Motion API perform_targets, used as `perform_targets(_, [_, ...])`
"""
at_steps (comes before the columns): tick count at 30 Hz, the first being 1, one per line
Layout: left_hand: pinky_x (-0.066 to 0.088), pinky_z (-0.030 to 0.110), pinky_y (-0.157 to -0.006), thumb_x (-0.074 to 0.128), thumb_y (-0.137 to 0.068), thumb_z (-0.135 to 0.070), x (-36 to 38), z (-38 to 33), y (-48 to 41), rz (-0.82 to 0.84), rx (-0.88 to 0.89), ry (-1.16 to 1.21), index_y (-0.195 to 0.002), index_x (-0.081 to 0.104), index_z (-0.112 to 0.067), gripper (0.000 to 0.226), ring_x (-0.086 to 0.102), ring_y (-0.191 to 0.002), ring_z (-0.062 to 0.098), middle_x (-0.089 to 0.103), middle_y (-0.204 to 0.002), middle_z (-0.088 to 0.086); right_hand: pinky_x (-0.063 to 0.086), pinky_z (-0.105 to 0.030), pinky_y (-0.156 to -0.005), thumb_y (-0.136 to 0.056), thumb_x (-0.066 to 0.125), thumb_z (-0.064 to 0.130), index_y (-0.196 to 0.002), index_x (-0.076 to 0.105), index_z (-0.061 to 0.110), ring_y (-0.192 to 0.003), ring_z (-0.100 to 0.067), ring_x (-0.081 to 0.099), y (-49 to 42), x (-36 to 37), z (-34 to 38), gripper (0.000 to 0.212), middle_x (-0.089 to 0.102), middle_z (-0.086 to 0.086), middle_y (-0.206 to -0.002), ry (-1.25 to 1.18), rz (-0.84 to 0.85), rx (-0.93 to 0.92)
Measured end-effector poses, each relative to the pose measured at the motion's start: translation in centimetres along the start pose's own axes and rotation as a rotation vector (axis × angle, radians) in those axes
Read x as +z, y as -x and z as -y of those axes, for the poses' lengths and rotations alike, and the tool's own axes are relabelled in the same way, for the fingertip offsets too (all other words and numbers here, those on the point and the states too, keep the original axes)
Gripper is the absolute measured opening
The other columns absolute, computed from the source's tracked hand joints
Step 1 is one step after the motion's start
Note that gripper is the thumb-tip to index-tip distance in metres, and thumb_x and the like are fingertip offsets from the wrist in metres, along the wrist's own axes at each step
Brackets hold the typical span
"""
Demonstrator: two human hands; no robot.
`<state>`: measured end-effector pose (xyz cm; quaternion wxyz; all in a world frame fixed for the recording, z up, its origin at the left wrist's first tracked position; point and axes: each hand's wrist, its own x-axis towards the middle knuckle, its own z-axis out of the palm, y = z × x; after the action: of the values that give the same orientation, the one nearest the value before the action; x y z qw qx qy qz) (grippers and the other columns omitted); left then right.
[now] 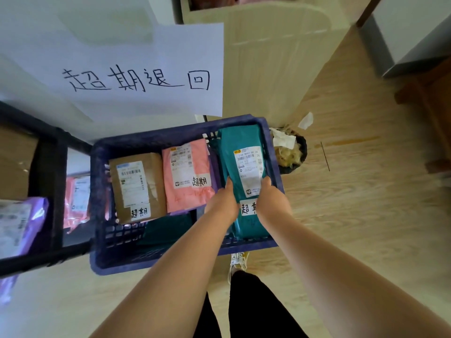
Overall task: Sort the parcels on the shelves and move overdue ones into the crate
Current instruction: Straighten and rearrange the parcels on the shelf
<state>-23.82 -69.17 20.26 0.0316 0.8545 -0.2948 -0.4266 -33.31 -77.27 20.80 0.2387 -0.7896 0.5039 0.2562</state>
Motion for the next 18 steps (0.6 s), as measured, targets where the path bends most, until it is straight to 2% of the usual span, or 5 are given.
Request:
perform_targets(4, [0.052, 0.04, -0.084, 0.058, -0.096, -0.026, -0.9, 0.4, 1.2, 0.006, 0.032, -0.025, -0.157, -0.004, -0.024, 0.087, 0.06, -0.106, 0.029, 0.054, -0.129, 0.014, 0.059, -0.041, -0.073, -0.096, 0.048, 0.006, -0.157, -0.002, 0.014, -0.097, -0.027, 0.067, 1.1, -0.5, 0.0, 0.08, 0.063, -0.011, -0.123, -0.089, -0.021, 0.032])
perform_targets(9, [0.048, 0.041, -0.089, 0.055, -0.097, -0.025, -2.6, 1.9, 3.2, -0.024, 0.063, -0.113, -0.157, 0.001, -0.019, 0.08, 0.056, -0.111, 0.03, 0.048, -0.133, 0.015, 0.053, -0.041, -0.068, -0.091, 0.045, 0.003, -0.15, 0.02, 0.017, -0.098, -0.034, 0.064, 2.6, -2.2, 0.0, 0.066, 0.057, -0.013, -0.129, -0.193, -0.075, 0.026])
perform_targets(12, [0.046, 0.043, -0.097, 0.053, -0.099, -0.028, -3.8, 3.4, 4.6, -0.028, 0.045, -0.102, -0.157, 0.004, -0.017, 0.076, 0.053, -0.119, 0.033, 0.044, -0.139, 0.016, 0.05, -0.038, -0.067, -0.096, 0.046, 0.011, -0.147, 0.025, 0.018, -0.099, -0.033, 0.062, 3.9, -3.5, 0.6, 0.056, 0.052, -0.011, -0.132, -0.192, -0.135, 0.009])
perform_targets(16, [0.042, 0.038, -0.102, 0.048, -0.101, -0.027, -6.1, 5.3, 6.4, -0.034, 0.072, -0.085, -0.152, 0.023, -0.012, 0.059, 0.048, -0.127, 0.033, 0.042, -0.145, 0.017, 0.046, -0.032, -0.059, -0.097, 0.048, 0.016, -0.149, 0.025, 0.02, -0.089, -0.029, 0.064, 5.4, -4.9, 2.0, 0.057, 0.059, -0.01, -0.124, -0.305, -0.14, -0.037])
perform_targets(18, [0.039, 0.037, -0.103, 0.044, -0.102, -0.026, -7.6, 6.2, 7.3, -0.051, 0.099, -0.095, -0.151, 0.026, -0.011, 0.054, 0.045, -0.131, 0.033, 0.038, -0.148, 0.016, 0.051, -0.034, -0.063, -0.098, 0.049, 0.018, -0.151, 0.025, 0.02, -0.094, -0.028, 0.064, 6.4, -5.8, 3.3, 0.059, 0.057, -0.009, -0.132, -0.342, -0.145, -0.047])
